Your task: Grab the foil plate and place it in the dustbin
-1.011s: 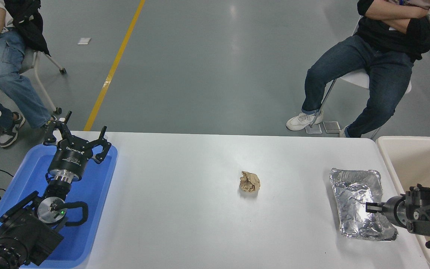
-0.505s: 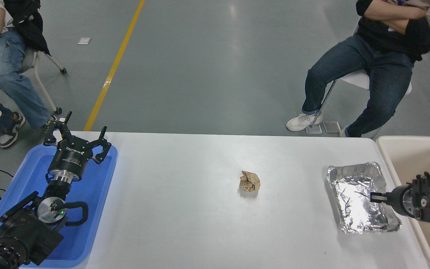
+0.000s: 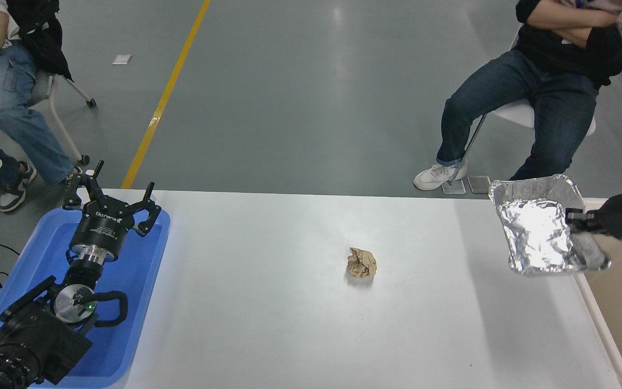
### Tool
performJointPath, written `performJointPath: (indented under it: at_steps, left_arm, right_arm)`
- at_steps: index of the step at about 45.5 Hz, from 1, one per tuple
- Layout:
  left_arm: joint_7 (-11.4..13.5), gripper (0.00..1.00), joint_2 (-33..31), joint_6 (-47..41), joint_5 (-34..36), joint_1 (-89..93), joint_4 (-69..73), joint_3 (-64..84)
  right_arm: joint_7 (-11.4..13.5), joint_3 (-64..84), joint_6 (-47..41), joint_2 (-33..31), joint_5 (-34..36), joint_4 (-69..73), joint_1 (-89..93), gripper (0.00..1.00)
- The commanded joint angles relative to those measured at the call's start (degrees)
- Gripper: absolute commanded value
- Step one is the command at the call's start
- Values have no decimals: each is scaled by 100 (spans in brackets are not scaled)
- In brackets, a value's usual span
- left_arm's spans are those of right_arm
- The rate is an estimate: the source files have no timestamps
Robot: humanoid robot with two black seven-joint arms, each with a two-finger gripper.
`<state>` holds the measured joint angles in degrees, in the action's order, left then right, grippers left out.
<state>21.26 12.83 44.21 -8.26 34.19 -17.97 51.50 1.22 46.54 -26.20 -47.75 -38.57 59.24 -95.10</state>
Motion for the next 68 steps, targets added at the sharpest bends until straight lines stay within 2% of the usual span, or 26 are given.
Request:
performJointPath:
  at_steps: [1,11,48,55,62,68]
  left_arm:
    - [9,100,0,9,0,0,-5,1]
    - [1,100,0,0,0,0,-5,1]
    - [1,100,0,0,0,0,4,1]
    - [1,100,0,0,0,0,4,1]
    - [1,100,0,0,0,0,4,1]
    - [1,100,0,0,0,0,4,1]
  right_arm:
    - [1,461,-895,-164,25,97,-1440,0]
    - [1,584,-1282,-85,-1,150,-2153,0]
    - [10,646,-1168,38,-28,71,-1846,0]
    - [10,637,-747,38,-28,-552,-960,0]
    - [10,584,-360,47,33,-1765,262,0]
    - [10,470,71,275,95,-2600,1159,0]
